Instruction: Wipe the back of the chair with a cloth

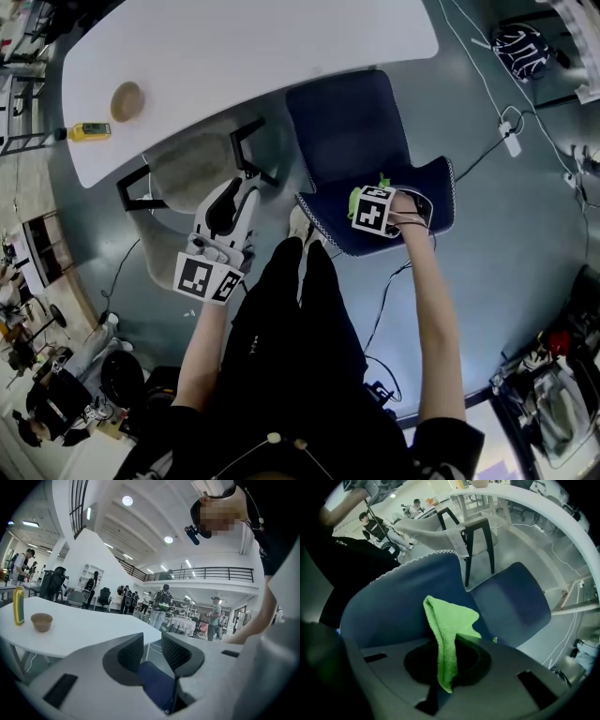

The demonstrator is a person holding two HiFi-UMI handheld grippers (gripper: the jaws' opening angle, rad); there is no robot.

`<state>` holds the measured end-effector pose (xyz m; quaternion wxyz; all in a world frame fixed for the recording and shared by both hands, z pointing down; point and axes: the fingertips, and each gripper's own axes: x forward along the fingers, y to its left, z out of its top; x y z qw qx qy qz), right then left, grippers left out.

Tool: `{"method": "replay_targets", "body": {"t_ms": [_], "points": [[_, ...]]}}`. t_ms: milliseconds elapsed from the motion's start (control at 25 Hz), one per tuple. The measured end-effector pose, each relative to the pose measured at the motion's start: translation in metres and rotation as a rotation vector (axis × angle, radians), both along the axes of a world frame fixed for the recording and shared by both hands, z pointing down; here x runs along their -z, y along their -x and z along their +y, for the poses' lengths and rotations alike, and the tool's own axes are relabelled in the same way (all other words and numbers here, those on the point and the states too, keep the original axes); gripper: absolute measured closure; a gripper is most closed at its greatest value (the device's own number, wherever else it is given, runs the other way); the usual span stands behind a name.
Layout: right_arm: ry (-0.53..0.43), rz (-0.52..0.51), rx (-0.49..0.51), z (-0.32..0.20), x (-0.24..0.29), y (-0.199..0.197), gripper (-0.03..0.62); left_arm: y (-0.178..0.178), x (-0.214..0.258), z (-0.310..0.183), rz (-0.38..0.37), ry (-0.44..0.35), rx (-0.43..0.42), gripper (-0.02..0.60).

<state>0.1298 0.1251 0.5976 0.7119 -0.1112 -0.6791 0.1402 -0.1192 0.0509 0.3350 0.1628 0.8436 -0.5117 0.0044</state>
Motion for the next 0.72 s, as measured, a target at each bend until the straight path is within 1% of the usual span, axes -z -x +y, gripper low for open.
{"method": "replay_targets", "body": {"t_ms": [160,360,480,560,720], "points": [[0.029,-0.077,-0.040,0.014,0.003,0.041,0.576,0.003,-0.001,0.001,0.001,0.003,0.003,0.462],[0.038,-0.159,-0.063,0.024,0.010,0.084,0.576,0.008,-0.002,0.002,0.001,0.007,0.007,0.462],[0.036,-0.174,-0.087,0.024,0.014,0.095,0.576,0.009,-0.003,0.003,0.004,0.009,0.006,0.462],[0.027,-0.194,-0.082,0.025,0.016,0.101,0.576,0.008,-0.004,0.004,0.006,0.011,0.003,0.462],[0.008,-0.193,-0.072,0.025,0.016,0.102,0.576,0.008,-0.005,0.005,0.010,0.013,-0.003,0.462]]}}
